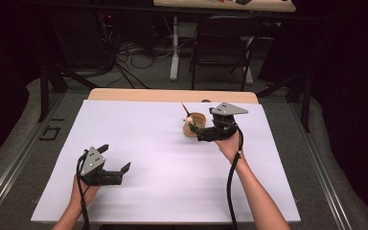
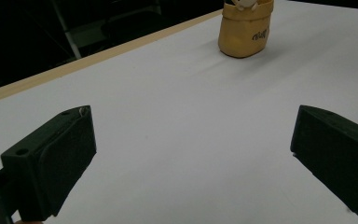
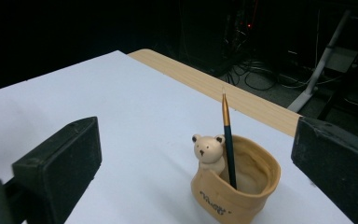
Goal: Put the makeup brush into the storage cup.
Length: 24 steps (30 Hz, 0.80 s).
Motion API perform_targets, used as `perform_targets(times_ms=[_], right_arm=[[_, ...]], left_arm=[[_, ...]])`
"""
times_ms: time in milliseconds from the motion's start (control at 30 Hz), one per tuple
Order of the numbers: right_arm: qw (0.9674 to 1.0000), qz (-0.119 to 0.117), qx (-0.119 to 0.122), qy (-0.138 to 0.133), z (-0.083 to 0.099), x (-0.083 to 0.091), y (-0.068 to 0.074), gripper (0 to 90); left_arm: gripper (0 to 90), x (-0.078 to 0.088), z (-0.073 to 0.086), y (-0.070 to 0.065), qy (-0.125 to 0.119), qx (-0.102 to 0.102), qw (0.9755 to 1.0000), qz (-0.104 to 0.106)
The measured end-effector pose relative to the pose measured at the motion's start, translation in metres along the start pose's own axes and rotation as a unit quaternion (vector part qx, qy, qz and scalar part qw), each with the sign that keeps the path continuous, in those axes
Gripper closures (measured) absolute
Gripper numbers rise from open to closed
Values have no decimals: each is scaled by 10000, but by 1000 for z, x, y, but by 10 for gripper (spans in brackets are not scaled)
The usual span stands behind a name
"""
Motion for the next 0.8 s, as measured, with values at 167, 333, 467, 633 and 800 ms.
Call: perform_targets(times_ms=[167, 333, 467, 633, 800], right_arm=[[9999, -16, 79, -83, 7, 11, 6, 0], [9996, 6, 71, -270, 13, 22, 9, 0], [9991, 81, 125, -409, 19, 32, 11, 0], [9986, 77, 209, -472, 29, 45, 14, 0], [9981, 149, 249, -551, 43, 57, 16, 0]], left_arm=[[0, 0, 0, 0, -54, 21, 10000, 25], [0, 3, 0, 0, -82, -2, 9999, 83], [0, 7, 1, 1, -130, 16, 9999, 96], [0, 11, 0, 2, -226, 62, 9997, 94], [0, 16, 2, 1, -276, 55, 9995, 111]])
Point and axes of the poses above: each handheld gripper's, and its own axes: x roughly backward along the jaws, z roughly out of its underside, y roughly to its left, the point moved 1 cm from there along -x, roughly forward along the jaws, and after that the axes turned 5 degrees about z, right-handed, at the moved point
